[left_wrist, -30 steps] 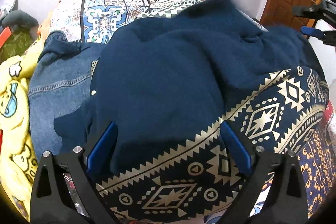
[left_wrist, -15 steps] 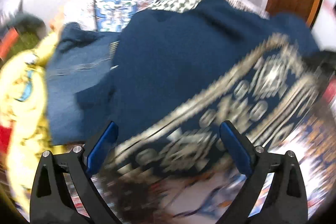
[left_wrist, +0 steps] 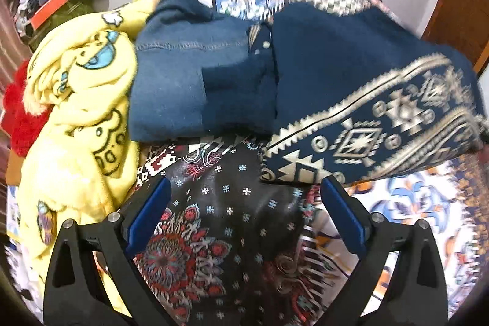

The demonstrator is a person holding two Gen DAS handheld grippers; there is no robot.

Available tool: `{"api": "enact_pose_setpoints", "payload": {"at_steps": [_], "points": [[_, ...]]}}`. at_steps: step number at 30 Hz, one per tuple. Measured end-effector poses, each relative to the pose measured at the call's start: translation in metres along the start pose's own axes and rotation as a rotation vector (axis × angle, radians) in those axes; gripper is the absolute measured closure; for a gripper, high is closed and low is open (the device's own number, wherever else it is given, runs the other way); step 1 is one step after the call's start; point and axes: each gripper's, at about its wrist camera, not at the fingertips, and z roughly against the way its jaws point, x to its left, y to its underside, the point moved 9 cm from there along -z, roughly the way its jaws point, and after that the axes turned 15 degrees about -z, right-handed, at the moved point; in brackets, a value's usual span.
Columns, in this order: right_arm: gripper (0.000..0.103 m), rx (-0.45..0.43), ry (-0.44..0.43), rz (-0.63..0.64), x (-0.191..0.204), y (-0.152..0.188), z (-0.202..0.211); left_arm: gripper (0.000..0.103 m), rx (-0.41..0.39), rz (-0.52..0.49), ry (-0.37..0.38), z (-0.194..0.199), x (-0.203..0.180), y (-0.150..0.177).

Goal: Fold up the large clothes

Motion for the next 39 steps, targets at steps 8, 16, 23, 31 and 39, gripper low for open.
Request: {"api": "enact_pose_setpoints", "payload": {"at_steps": [8, 16, 23, 31, 39], "points": [[0.02, -0.044, -0.07, -0.077, -0.012, 0.003, 0.037, 0.006, -0.073, 0.292, 0.399, 0.019, -0.031, -0.012], [0.02, -0.073, -0.142, -0.064, 0.013, 0.002, 0.05, 0.014, -0.015, 0.495, 0.584, -0.02, -0.055, -0.008], [0.02, -0.064, -0.157, -0.026, 0.037, 0.0, 0.042, 0.014, -0.11, 0.6, 0.606, -0.035, -0.036, -0.035], [0.02, -0.072, -0.159, 0.007, 0.056, -0.003, 0.043, 0.039, -0.166, 0.674, 0.545, -0.07, -0.012, -0.073], [0.02, -0.082, -0.181, 0.002, 0.076, -0.016, 0.053, 0.083, -0.221, 0.746, 0.568, -0.069, 0.007, -0.079]]}}
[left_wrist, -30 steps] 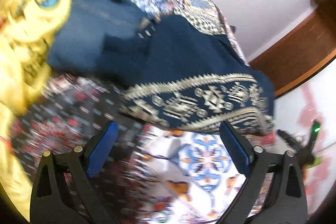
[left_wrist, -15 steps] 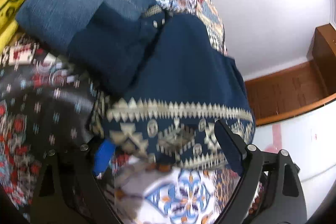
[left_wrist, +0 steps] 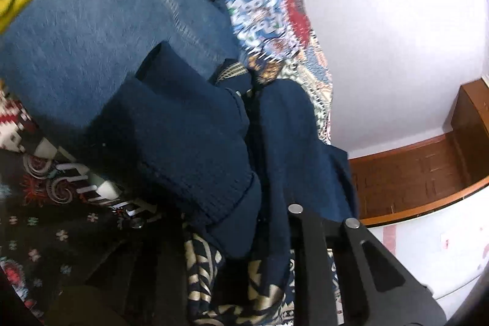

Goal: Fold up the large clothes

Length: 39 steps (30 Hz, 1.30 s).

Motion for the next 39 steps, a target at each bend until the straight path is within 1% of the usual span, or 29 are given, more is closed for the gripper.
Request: {"api": "enact_pose_setpoints", "payload": {"at_steps": [3, 4, 7, 10, 12, 14, 15, 17, 19, 23, 24, 25, 26, 29, 31, 34, 36, 37, 39], "points": [[0.02, -0.018, -0.031, 0.016, 0.021, -0.013, 0.005, 0.085, -0.027, -0.117, -0.033, 0.023, -0.022, -0.007], [0.02, -0.023, -0.038, 0.022, 0.027, -0.016, 0.005, 0.085, -0.048, -0.152, -0.04, 0.032, -0.031, -0.011], [0.02, -0.037, -0.067, 0.047, 0.057, -0.026, 0.001, 0.085, -0.133, -0.212, -0.036, 0.071, -0.054, -0.027], [0.02, -0.013, -0.117, 0.066, 0.092, -0.025, -0.012, 0.085, -0.198, -0.301, -0.07, 0.101, -0.076, -0.044], [0.02, 0.022, -0.153, 0.1, 0.121, -0.015, -0.026, 0.085, -0.215, -0.362, -0.095, 0.115, -0.091, -0.049], [0.02, 0.06, -0.164, 0.142, 0.143, -0.001, -0.042, 0.085, -0.221, -0.421, -0.129, 0.124, -0.105, -0.05], [0.02, 0.079, -0.156, 0.164, 0.151, 0.006, -0.05, 0.085, -0.218, -0.439, -0.131, 0.124, -0.111, -0.05], [0.02, 0.111, -0.147, 0.211, 0.165, 0.024, -0.066, 0.085, -0.198, -0.454, -0.102, 0.125, -0.123, -0.044], [0.02, 0.141, -0.15, 0.218, 0.167, 0.035, -0.076, 0.085, -0.165, -0.466, -0.077, 0.118, -0.135, -0.038], [0.02, 0.205, -0.22, 0.123, 0.148, 0.035, -0.073, 0.085, -0.135, -0.523, -0.052, 0.092, -0.17, -0.028], [0.02, 0.206, -0.228, 0.096, 0.141, 0.032, -0.068, 0.085, -0.127, -0.54, -0.039, 0.088, -0.181, -0.025], [0.02, 0.19, -0.229, 0.064, 0.126, 0.028, -0.06, 0.085, -0.117, -0.558, -0.027, 0.08, -0.191, -0.021], [0.02, 0.171, -0.226, 0.05, 0.119, 0.025, -0.054, 0.085, -0.102, -0.581, -0.015, 0.072, -0.206, -0.016], [0.02, 0.094, -0.184, 0.008, 0.076, 0.014, -0.03, 0.085, -0.062, -0.629, 0.01, 0.048, -0.236, -0.001], [0.02, 0.046, -0.141, -0.022, 0.044, 0.009, -0.016, 0.085, -0.014, -0.661, 0.04, 0.03, -0.258, 0.022], [0.02, -0.009, -0.067, -0.076, -0.005, 0.005, 0.002, 0.085, 0.062, -0.717, 0.058, 0.002, -0.282, 0.057], [0.02, -0.02, -0.044, -0.105, -0.025, 0.006, 0.008, 0.085, 0.137, -0.762, 0.06, -0.022, -0.292, 0.088], [0.02, -0.023, -0.033, -0.121, -0.036, 0.008, 0.01, 0.085, 0.181, -0.775, 0.058, -0.034, -0.29, 0.102], [0.02, -0.028, -0.02, -0.15, -0.054, 0.008, 0.014, 0.085, 0.252, -0.814, 0.026, -0.055, -0.285, 0.125]]}}
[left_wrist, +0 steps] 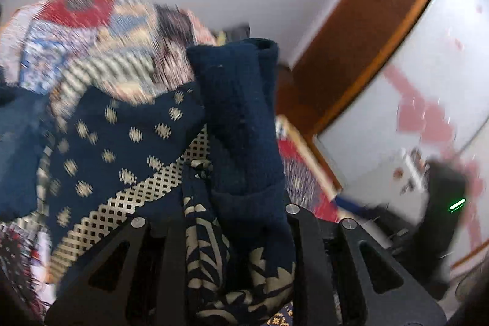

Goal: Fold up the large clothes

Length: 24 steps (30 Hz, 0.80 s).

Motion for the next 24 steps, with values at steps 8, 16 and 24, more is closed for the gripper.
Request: {"api": "enact_pose_setpoints", "payload": {"at_steps": [8, 16, 24], "points": [[0.02, -0.035, 0.0, -0.054, -0.028, 0.0, 0.033, 0.068, 0.162, -0.17, -0.064, -0.025, -0.015, 0.033], [0.02, -0.125, -0.065, -0.022, -0.013, -0.018, 0.074, 0.013, 0.152, -0.242, 0.03, 0.035, -0.047, 0.051], [0.02, -0.138, -0.18, 0.066, 0.05, -0.017, 0.076, 0.012, 0.04, -0.215, -0.17, 0.109, 0.014, 0.039]]}}
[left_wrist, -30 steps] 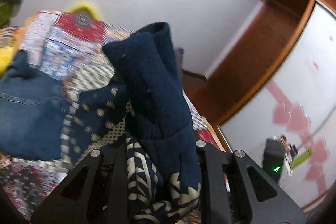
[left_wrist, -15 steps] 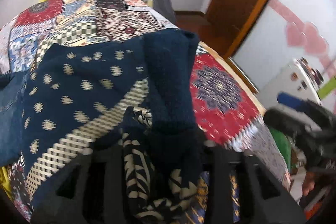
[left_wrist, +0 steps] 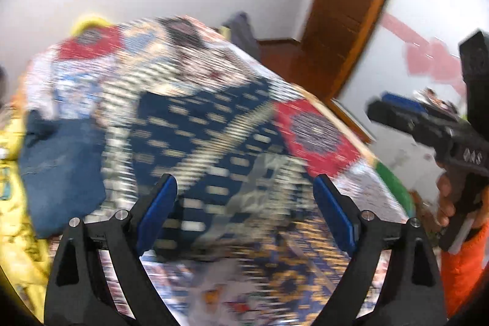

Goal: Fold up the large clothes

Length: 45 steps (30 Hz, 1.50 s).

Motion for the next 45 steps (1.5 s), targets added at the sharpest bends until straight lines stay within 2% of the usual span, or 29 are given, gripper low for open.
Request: {"api": "enact_pose_setpoints", "payload": {"at_steps": [3, 7, 9, 13, 18, 21, 25, 30, 33, 38, 41, 43, 45], "points": [[0.02, 0.036, -0.021, 0.012, 0.017, 0.008, -0.022, 0.012, -0.004, 0.049, -0.089, 0.0, 0.039, 0.004], [0.02, 0.14, -0.039, -0.001, 0.028, 0.028, -0.065, 0.012, 0.067, 0.114, -0.114, -0.022, 0.067, 0.027], [0.02, 0.187, -0.027, -0.004, 0.026, 0.039, -0.081, 0.012, 0.114, 0.098, -0.122, -0.036, 0.068, 0.043], [0.02, 0.295, 0.04, 0.003, 0.006, 0.068, -0.11, 0.01, 0.121, 0.064, -0.095, -0.044, 0.057, 0.067], [0.02, 0.364, 0.051, 0.001, -0.022, 0.094, -0.105, 0.008, 0.13, 0.051, -0.076, -0.031, 0.054, 0.087], [0.02, 0.375, 0.062, 0.017, -0.035, 0.097, -0.09, 0.008, 0.146, 0.065, -0.054, -0.023, 0.057, 0.096], [0.02, 0.345, 0.06, 0.031, -0.038, 0.086, -0.075, 0.008, 0.152, 0.038, -0.123, -0.009, 0.069, 0.097], [0.02, 0.276, -0.025, -0.009, -0.03, 0.055, -0.065, 0.008, 0.104, 0.081, -0.139, 0.006, 0.089, 0.077], [0.02, 0.282, -0.094, -0.051, -0.02, 0.042, -0.074, 0.008, 0.072, 0.146, -0.087, 0.001, 0.101, 0.06], [0.02, 0.366, -0.202, -0.132, -0.008, 0.039, -0.111, 0.008, 0.086, 0.27, 0.113, -0.037, 0.102, 0.046], [0.02, 0.415, -0.192, -0.179, -0.015, 0.043, -0.14, 0.008, 0.129, 0.342, 0.208, -0.07, 0.101, 0.049], [0.02, 0.456, -0.196, -0.229, -0.021, 0.048, -0.16, 0.007, 0.109, 0.41, 0.297, -0.084, 0.101, 0.048], [0.02, 0.498, -0.245, -0.29, -0.025, 0.051, -0.173, 0.004, 0.106, 0.463, 0.345, -0.095, 0.104, 0.049]]}}
